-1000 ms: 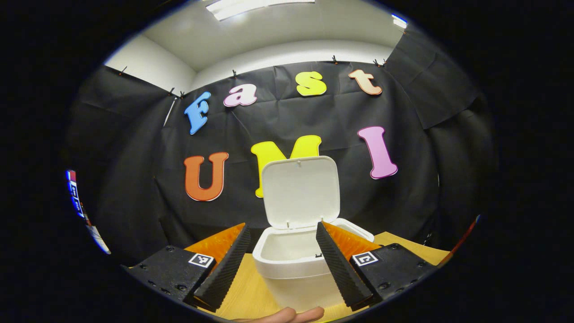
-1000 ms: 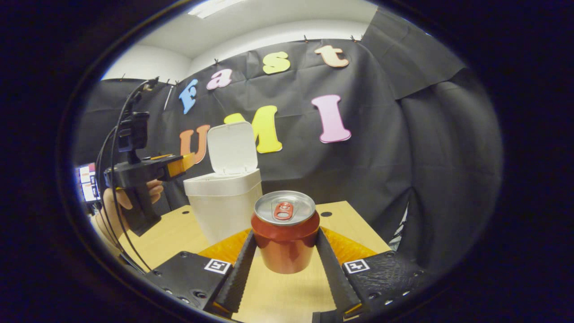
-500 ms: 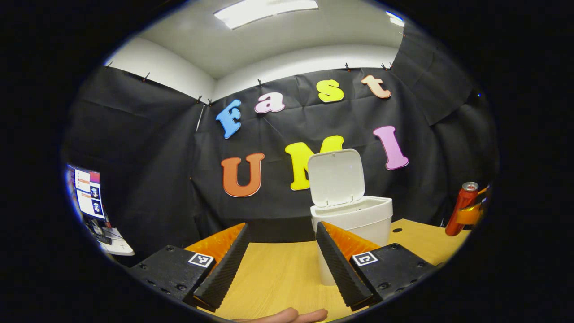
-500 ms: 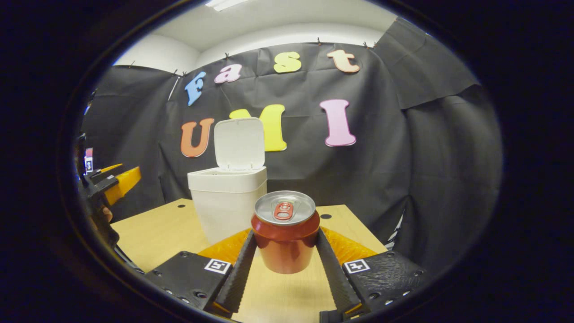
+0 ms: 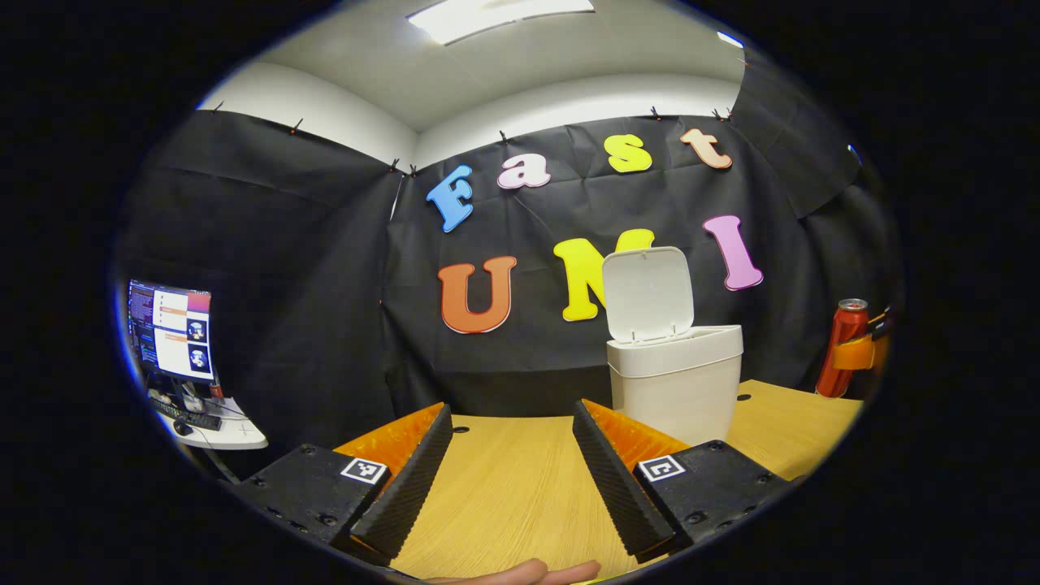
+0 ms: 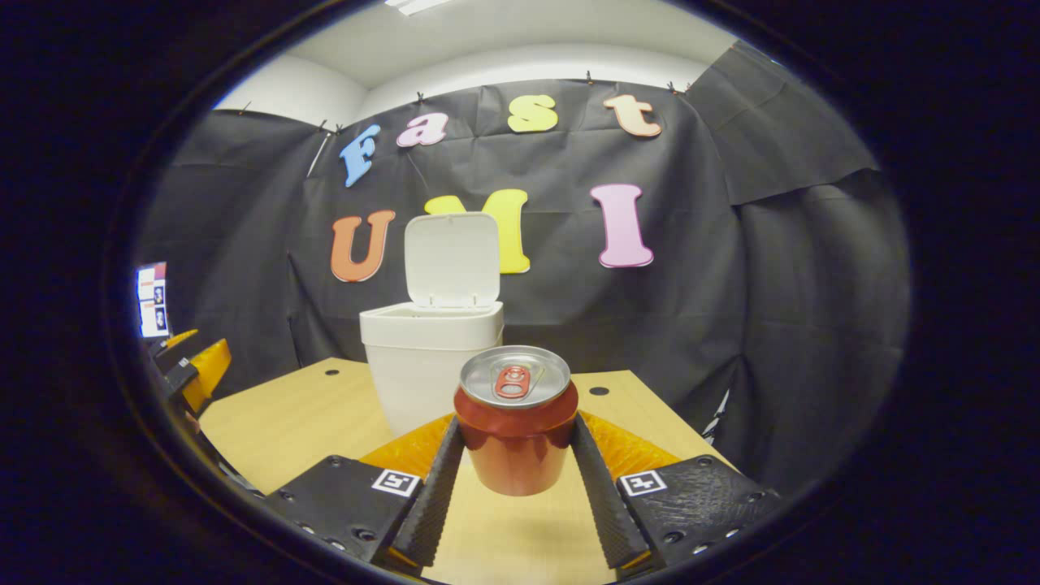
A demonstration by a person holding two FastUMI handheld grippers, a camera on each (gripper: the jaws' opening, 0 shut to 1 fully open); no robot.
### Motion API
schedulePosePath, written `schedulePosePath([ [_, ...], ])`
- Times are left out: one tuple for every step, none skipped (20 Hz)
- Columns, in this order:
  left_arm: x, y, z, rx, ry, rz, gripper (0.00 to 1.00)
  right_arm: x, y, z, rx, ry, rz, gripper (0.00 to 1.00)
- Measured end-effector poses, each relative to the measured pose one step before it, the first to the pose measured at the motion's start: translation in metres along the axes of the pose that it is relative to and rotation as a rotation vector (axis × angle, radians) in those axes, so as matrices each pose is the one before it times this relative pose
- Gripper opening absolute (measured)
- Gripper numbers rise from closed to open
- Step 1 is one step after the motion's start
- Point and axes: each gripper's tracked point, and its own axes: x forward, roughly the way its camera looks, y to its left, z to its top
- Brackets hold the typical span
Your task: Press the lid of the desktop garbage bin to open it, pick up the crumpled paper on the desktop and throw it into the bin, then pick up the pop can on the desktop and drop it into the bin, and finally close the garbage bin lid.
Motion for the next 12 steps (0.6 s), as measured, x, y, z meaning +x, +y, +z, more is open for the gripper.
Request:
schedulePosePath([
  [0.00108, 0.00073, -0.00171, -0.01896, 0.01091, -0.00986, 0.96, -0.00418, 0.01101, 0.00575, 0.00498, -0.00045, 0.02241, 0.74],
  [0.00052, -0.00268, -0.00430, -0.02415, 0.01693, -0.01304, 0.95, -0.00150, 0.00777, 0.00751, -0.00225, -0.00074, 0.01512, 0.73],
  [0.00091, -0.00127, -0.00421, -0.01993, 0.01872, -0.00971, 0.96, 0.00041, 0.00547, 0.00704, -0.00847, 0.00129, 0.01015, 0.74],
  [0.00053, 0.00066, -0.00232, -0.00892, 0.01311, -0.00265, 0.96, 0.00130, 0.00645, 0.00704, -0.01057, 0.00423, 0.01090, 0.74],
  [0.00010, 0.00251, -0.00019, 0.00295, 0.00490, 0.00211, 0.96, 0.00306, 0.00431, 0.00563, -0.00676, 0.00786, 0.00652, 0.74],
  [0.00058, 0.00375, 0.00097, 0.00927, -0.00247, 0.00461, 0.96, 0.00409, 0.00676, 0.00720, -0.00720, 0.00851, 0.01323, 0.74],
  [0.00032, 0.00262, -0.00101, 0.00444, 0.00187, 0.00308, 0.96, 0.00440, 0.00715, 0.00766, -0.01137, 0.00748, 0.01064, 0.74],
  [0.00218, 0.00089, -0.00304, -0.00258, 0.00614, -0.00244, 0.96, 0.00430, 0.00391, 0.00872, -0.01382, 0.00558, 0.00167, 0.74],
  [0.00001, 0.00339, -0.00065, -0.00864, 0.00279, 0.00366, 0.96, 0.00435, 0.00590, 0.01390, -0.00489, -0.00293, 0.01018, 0.75],
  [0.00083, 0.00415, 0.00065, -0.01294, -0.00089, 0.01064, 0.96, 0.00469, 0.00564, 0.01051, -0.00906, -0.00116, 0.01037, 0.69],
  [0.00112, 0.00363, -0.00003, -0.01477, 0.00477, 0.00750, 0.96, 0.00667, 0.00201, 0.01035, -0.02231, 0.00323, -0.00160, 0.70],
  [0.00200, 0.00178, -0.00271, -0.01199, 0.00843, 0.00124, 0.96, 0.00708, -0.00105, 0.01265, -0.01117, -0.00354, -0.01017, 0.70],
])
